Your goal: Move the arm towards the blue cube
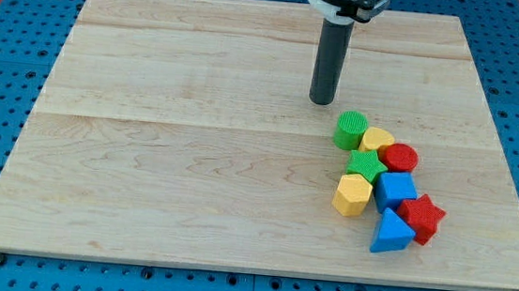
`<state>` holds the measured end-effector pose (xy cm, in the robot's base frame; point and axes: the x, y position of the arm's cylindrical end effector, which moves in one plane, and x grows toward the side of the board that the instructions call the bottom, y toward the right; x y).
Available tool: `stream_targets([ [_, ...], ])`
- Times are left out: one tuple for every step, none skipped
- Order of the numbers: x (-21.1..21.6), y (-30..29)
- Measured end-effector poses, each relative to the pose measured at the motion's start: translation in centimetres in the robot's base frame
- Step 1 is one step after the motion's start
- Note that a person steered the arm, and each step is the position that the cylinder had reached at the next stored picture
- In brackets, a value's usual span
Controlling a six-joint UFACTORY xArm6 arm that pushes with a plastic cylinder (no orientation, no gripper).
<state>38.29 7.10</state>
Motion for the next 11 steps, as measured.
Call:
stream_targets([
  [0.0, 0.0],
  [0.0, 0.1],
  [-0.6, -0.2],
  [-3.3, 1.7],
  [-1.1, 8.7],
  [2.6, 13.9],
  [4.0, 14.1],
  [5.8, 14.0],
  [10.0, 14.0],
  [12.9, 12.7],
  [15.2, 8.5],
])
